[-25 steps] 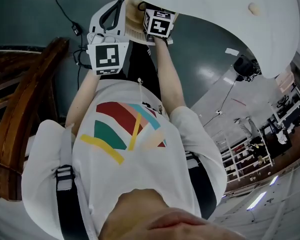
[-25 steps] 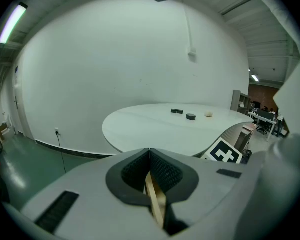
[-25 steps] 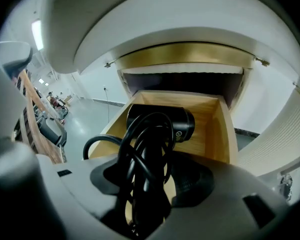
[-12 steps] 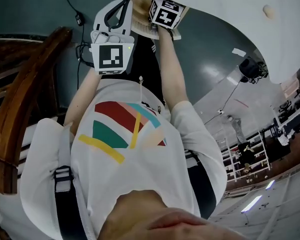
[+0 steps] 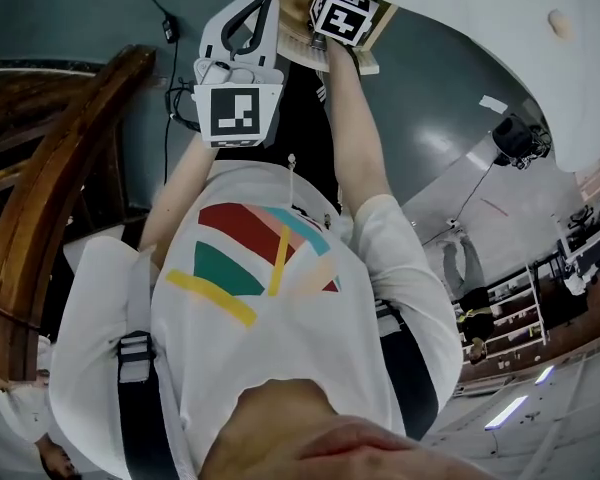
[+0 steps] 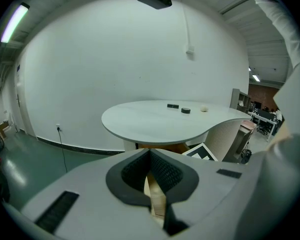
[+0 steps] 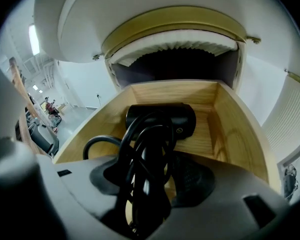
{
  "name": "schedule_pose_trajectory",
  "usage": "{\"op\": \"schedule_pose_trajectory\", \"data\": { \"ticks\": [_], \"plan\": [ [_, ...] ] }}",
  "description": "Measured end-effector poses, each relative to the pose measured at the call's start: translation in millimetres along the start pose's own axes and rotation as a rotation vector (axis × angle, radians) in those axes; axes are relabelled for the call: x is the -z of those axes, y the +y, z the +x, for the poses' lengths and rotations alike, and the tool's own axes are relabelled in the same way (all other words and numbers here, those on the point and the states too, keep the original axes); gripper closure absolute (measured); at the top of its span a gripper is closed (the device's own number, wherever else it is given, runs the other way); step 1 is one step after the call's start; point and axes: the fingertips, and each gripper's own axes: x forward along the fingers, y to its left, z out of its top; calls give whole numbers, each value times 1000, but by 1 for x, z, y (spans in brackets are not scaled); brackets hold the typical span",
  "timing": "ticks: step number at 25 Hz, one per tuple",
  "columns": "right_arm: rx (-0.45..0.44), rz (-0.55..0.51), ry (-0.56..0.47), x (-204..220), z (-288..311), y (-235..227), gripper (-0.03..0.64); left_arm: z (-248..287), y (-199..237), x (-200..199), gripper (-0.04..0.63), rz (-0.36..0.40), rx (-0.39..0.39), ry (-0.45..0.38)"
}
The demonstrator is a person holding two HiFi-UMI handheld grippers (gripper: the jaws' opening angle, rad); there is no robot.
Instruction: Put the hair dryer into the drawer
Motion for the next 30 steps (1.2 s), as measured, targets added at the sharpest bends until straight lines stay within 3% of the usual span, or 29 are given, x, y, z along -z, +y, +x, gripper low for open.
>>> {"op": "schedule_pose_trajectory", "data": {
  "ticks": [25, 30],
  "plan": [
    [12, 25, -27, -2, 22, -8, 370, 7, -3, 14, 578, -50, -6, 25],
    [13, 12, -38, -2, 18, -6, 330, 6, -2, 12, 579, -50, -8, 10]
  ]
}}
